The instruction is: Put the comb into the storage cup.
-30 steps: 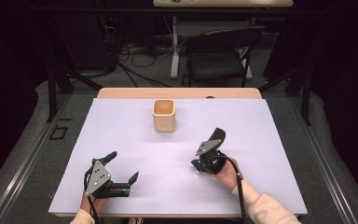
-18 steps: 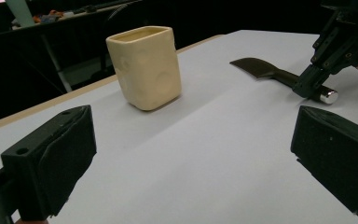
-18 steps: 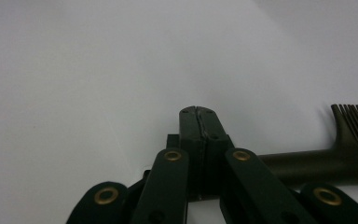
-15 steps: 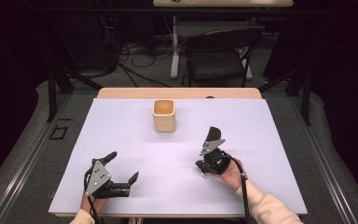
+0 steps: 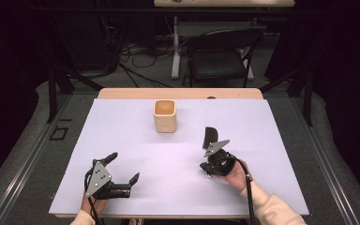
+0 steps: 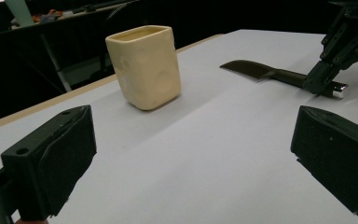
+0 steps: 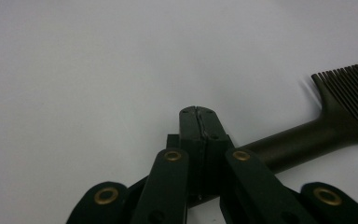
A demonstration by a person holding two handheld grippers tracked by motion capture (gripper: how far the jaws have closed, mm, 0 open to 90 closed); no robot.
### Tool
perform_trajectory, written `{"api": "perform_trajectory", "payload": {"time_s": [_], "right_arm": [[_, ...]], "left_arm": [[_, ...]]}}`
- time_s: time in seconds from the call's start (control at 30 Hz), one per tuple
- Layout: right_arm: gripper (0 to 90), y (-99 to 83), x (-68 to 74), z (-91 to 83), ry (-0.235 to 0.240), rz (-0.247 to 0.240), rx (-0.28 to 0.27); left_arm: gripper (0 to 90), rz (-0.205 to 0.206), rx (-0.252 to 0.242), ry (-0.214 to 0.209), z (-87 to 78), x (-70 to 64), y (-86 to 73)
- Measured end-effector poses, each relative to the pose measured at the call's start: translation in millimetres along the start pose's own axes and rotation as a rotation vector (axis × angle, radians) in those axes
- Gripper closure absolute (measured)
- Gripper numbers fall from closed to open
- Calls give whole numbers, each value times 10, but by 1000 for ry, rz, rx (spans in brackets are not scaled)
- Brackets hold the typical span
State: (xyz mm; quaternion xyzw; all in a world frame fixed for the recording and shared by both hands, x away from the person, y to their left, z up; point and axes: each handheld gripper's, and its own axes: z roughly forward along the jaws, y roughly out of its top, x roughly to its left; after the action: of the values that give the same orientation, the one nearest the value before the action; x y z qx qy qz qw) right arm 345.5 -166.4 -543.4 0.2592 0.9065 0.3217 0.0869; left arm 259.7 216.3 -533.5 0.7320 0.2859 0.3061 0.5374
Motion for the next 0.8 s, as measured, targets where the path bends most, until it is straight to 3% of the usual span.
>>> {"api": "perform_trajectory", "payload": {"time_s": [0.8], "right_arm": [[900,-121,-51,-135,-9,16,26]], "left_arm": [[2,-1,1,-1,1,-2,-1]]}}
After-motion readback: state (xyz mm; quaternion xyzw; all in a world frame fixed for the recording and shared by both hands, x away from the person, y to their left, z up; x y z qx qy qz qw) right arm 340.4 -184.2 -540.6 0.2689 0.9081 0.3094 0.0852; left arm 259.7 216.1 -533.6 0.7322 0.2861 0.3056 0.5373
